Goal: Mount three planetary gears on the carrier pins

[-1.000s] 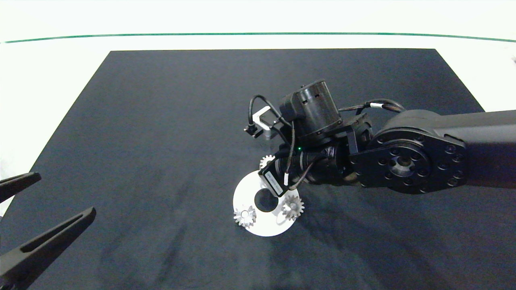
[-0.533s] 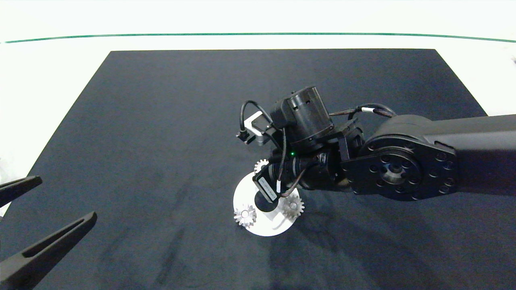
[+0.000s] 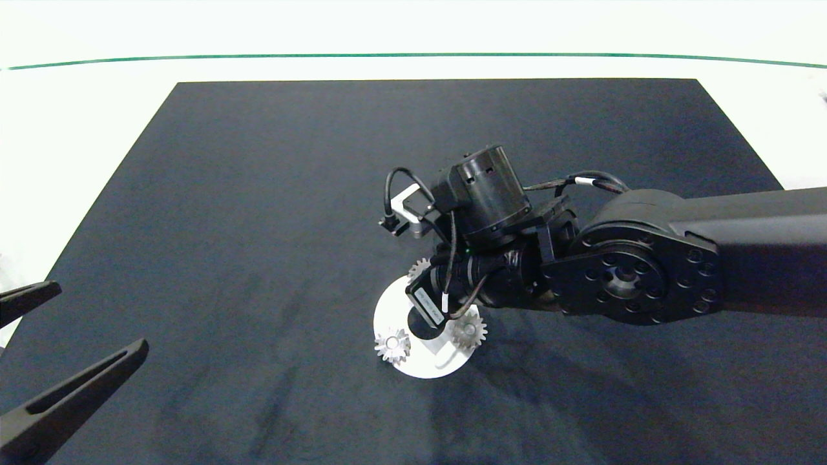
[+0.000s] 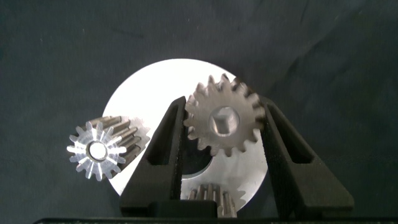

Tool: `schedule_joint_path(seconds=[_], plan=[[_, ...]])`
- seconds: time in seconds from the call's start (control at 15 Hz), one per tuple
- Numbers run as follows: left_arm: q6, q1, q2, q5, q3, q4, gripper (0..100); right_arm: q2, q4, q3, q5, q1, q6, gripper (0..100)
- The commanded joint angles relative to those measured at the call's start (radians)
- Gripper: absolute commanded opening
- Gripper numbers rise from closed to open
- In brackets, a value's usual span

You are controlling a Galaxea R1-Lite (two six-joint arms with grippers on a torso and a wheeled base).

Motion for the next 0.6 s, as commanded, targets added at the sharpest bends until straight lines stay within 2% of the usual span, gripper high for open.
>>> schedule_joint_path(seconds=[0.07,0.6], plan=[[0.001,0.0,-0.005,0.002,0.005,-0.001,100,0.017,-0.004,-0.008,-0.008,-0.011,-0.001,25],[0.001,0.0,-0.023,0.002,0.005,0.033,100,0.044,0.002,-0.091,-0.019,-0.01,-0.003,25]])
